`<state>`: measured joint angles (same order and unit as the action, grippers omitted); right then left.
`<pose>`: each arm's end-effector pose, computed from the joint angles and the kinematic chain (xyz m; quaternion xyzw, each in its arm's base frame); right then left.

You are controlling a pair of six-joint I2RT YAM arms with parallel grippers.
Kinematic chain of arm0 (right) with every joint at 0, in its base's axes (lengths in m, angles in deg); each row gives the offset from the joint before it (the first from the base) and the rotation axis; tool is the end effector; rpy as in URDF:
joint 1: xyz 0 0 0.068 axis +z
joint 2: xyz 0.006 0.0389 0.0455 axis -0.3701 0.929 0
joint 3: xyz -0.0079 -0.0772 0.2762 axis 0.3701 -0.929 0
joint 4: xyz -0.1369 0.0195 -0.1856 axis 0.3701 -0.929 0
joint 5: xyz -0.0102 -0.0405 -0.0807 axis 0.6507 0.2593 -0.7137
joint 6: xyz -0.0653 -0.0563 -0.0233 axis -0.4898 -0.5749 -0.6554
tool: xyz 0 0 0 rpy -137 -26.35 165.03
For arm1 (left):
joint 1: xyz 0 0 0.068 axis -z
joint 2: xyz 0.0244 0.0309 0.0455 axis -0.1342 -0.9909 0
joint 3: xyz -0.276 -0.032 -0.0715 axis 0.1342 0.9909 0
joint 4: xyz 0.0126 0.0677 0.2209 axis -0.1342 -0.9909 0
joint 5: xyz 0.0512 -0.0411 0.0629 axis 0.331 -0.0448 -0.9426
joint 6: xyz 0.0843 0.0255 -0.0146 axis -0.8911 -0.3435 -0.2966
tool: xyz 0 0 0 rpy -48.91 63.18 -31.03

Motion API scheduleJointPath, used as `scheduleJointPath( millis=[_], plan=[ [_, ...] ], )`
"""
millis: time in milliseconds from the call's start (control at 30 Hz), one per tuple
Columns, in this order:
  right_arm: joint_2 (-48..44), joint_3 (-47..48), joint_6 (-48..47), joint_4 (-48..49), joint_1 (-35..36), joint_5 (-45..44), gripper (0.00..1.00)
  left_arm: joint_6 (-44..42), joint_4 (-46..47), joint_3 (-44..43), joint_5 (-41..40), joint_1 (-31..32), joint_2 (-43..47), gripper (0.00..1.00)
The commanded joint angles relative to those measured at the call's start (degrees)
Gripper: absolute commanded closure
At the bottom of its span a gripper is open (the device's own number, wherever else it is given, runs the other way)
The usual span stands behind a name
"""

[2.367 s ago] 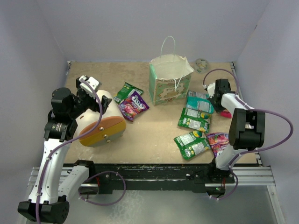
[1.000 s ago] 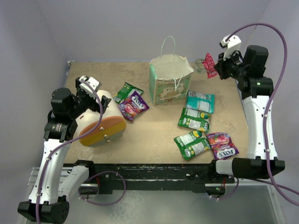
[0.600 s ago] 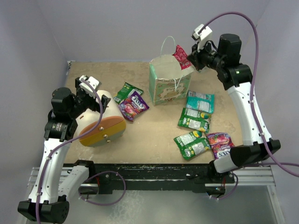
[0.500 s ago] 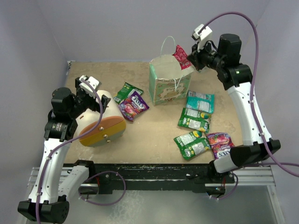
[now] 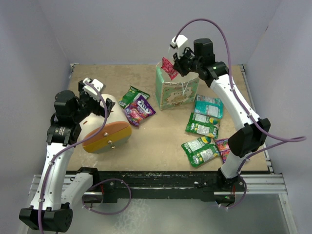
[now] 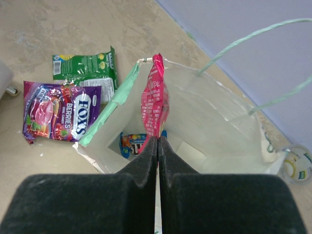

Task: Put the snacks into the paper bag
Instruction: Place the snack in the paper bag.

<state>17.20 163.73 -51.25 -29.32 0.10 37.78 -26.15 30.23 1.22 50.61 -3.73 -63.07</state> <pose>0.3740 0.1750 0.4294 -0.3444 0.7291 0.1482 0.5725 0.1747 -0.0435 0.3769 0.2463 0.7448 -0.1033 0.6114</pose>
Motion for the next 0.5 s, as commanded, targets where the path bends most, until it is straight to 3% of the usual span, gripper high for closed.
scheduleJointPath(
  millis=[0, 467],
  plan=[
    [-0.17, -0.12, -0.72, 2.93, 0.79, -3.51, 1.0, 0.48, 1.89, -0.95, 0.05, -0.69, -0.01, 0.01],
    [9.55, 5.26, 9.3, -2.97, 1.89, -4.68, 1.0, 0.52, 2.02, -0.71, 0.93, -0.96, 0.18, 0.01]
  ],
)
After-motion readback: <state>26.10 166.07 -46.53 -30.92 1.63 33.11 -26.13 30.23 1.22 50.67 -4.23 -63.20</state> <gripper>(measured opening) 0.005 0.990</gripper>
